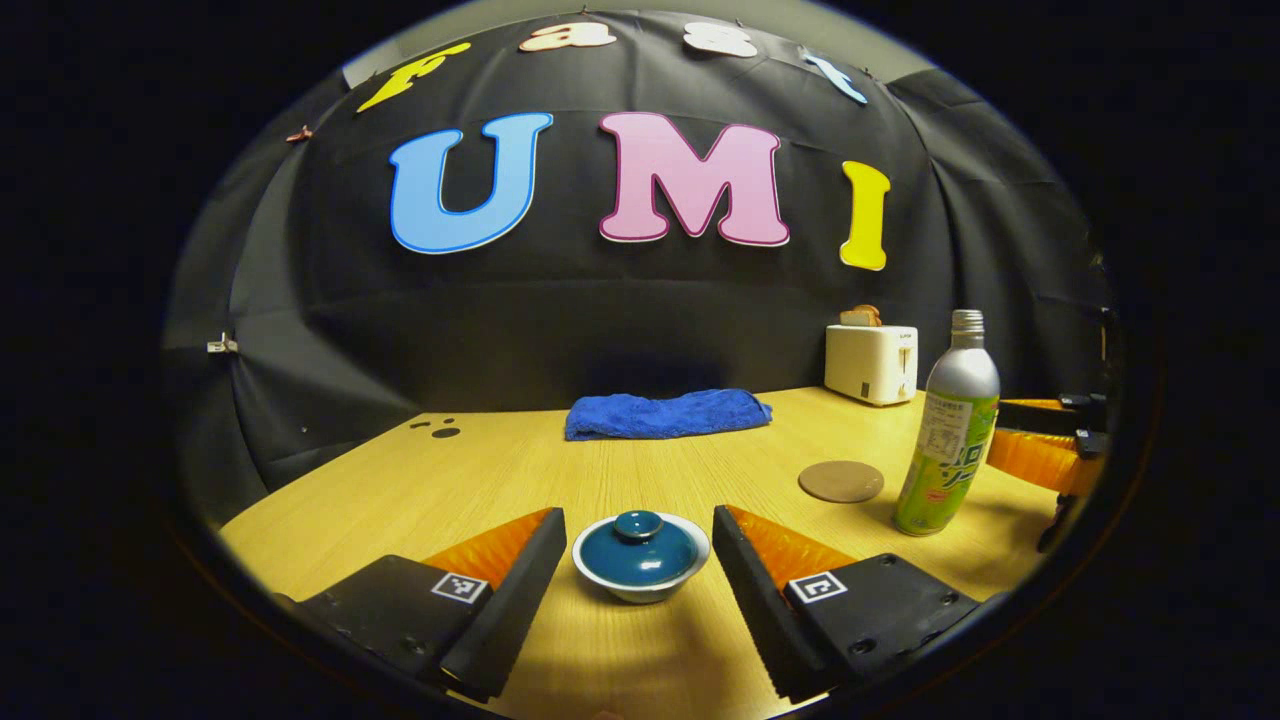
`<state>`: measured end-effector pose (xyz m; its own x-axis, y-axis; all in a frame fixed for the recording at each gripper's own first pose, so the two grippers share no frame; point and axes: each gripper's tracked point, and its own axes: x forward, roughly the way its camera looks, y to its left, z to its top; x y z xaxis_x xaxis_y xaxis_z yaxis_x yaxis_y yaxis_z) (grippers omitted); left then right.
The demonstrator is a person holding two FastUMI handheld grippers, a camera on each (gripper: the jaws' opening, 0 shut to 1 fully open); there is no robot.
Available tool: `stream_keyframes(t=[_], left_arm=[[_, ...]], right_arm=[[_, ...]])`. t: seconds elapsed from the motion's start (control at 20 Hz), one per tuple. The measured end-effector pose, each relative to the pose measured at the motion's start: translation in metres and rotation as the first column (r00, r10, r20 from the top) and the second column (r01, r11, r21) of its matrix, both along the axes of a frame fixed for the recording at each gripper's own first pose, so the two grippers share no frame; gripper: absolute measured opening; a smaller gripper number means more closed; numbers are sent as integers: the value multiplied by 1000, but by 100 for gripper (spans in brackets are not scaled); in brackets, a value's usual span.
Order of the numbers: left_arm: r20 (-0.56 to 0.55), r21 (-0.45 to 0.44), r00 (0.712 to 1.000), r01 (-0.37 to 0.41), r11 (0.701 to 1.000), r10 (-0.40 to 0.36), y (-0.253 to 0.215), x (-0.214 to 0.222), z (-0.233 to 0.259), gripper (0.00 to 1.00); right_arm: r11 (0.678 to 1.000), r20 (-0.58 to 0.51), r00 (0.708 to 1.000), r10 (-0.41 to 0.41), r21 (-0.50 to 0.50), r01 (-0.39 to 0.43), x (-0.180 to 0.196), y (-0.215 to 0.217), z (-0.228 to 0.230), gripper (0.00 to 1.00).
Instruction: Open the teacup lid with one hand, grasp the water bottle and pour water into the teacup with the other hand; after pouring, place the water bottle on the coaster and then close the teacup lid.
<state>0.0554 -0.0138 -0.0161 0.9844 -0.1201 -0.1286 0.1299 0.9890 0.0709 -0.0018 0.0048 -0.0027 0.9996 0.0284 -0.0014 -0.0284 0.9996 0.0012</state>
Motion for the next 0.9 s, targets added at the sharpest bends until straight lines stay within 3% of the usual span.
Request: stream_keyframes(t=[0.4,0.5,0.85,0.9], left_arm=[[-52,104,999,9,995,-4,-5,18,-12,70],[-49,101,999,2,995,3,-4,22,-12,69],[-72,74,997,11,997,-6,-6,27,-15,36],[-74,77,997,10,997,-5,-6,27,-15,36]], right_arm=[[1000,0,1000,-9,0,9,1,-2,1,97],[1000,0,1000,-9,0,9,0,-2,1,97],[1000,-1,1000,-3,0,3,0,-1,0,97],[1000,-1,1000,-7,0,7,0,-2,0,97]])
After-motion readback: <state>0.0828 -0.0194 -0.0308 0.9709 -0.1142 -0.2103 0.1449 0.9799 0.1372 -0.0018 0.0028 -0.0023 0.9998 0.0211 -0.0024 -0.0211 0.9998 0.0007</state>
